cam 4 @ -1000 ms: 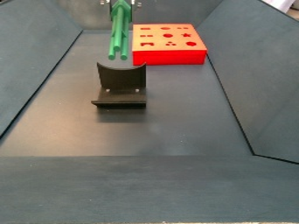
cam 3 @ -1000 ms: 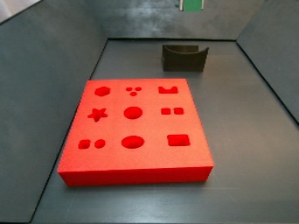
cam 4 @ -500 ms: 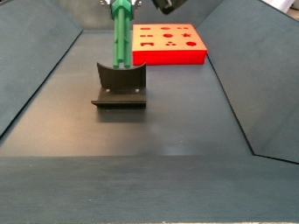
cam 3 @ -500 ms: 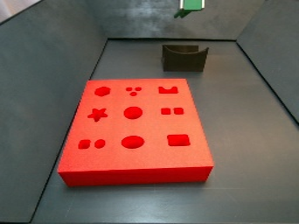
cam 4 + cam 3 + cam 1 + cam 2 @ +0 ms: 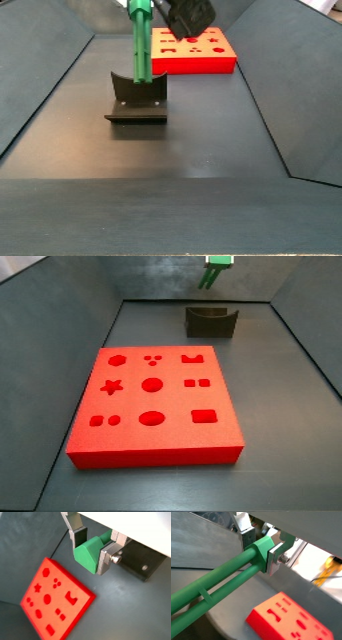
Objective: Pick up the 3 prong object. Move up. Place the 3 prong object on the fixture. Regrasp the 3 prong object. Move to above the board. Insert the 3 prong object.
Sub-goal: Place the 3 prong object on the fixture.
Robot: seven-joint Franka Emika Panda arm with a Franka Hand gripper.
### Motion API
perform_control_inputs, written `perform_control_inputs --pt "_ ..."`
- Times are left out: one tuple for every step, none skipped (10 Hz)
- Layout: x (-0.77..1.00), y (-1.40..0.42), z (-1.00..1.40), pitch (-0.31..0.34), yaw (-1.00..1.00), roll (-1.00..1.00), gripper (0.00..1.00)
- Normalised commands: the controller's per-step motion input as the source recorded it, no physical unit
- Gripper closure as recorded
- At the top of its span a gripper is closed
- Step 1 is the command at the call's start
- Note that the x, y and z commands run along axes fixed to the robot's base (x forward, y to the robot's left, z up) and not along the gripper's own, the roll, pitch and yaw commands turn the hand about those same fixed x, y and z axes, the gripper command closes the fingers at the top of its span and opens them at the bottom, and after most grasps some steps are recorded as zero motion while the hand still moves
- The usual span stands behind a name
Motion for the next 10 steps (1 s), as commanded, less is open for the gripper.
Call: perform_control_inputs --pt "0.07 0.04 -0.01 0.009 -0.19 -0.40 1.00" --pt "0.06 0.02 0.00 -0.016 -0.16 -0.26 1.00" --pt "0.08 0.12 -1.00 -0.061 -0.09 -0.21 1.00" --pt "0.08 0.12 -1.00 -0.077 -0.07 -0.19 1.00" --pt "0.10 0.11 -1.00 -0.092 -0.05 -0.16 1.00" --pt "0.10 0.09 -1.00 -0.098 -0.02 -0.12 1.00" --pt "0.10 0.09 -1.00 -0.102 -0.01 -0.10 1.00" --pt "0.09 0.08 -0.96 -0.104 0.01 -0.09 1.00" --pt "0.08 0.05 -0.71 -0.087 0.02 -0.09 1.00" --pt "0.07 0.04 -0.54 -0.068 0.03 -0.08 1.00"
